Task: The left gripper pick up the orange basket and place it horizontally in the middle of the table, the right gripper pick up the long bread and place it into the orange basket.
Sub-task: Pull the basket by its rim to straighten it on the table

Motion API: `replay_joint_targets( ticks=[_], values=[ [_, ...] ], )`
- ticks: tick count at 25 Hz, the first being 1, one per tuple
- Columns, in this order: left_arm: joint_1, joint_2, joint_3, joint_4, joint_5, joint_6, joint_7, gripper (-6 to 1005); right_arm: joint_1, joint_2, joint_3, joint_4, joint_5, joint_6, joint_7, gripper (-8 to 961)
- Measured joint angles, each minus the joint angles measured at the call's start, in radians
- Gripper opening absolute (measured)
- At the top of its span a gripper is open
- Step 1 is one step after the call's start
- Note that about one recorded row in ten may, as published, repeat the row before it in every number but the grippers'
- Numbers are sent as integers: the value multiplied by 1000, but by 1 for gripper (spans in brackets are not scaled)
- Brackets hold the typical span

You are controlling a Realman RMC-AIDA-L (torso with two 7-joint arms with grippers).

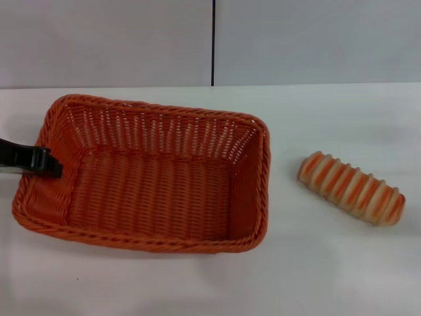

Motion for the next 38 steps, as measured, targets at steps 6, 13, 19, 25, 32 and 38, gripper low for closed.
replay_joint_targets(
  ticks=[6, 13, 19, 25, 32, 38],
  values=[
    [47, 2, 27, 1, -56, -45, 0, 152, -4, 4, 0, 0, 0, 0, 0, 330],
    [75, 2, 33, 15, -101, -56, 1, 153, -6, 4, 1, -2, 0, 1, -2, 330],
    [101, 4, 66, 17, -106, -62, 2, 153, -9, 4, 2, -2, 0, 1, -6, 329],
    [105, 6, 74, 12, -107, -59, 2, 153, -11, 5, 1, -4, 0, 1, -6, 328],
    [107, 5, 74, 6, -108, -67, 2, 289, -20, 9, 0, -7, 0, -2, -6, 328],
    [110, 11, 53, -2, -107, -79, 7, 519, -30, 15, 1, -10, 5, -8, -6, 327]
  ],
)
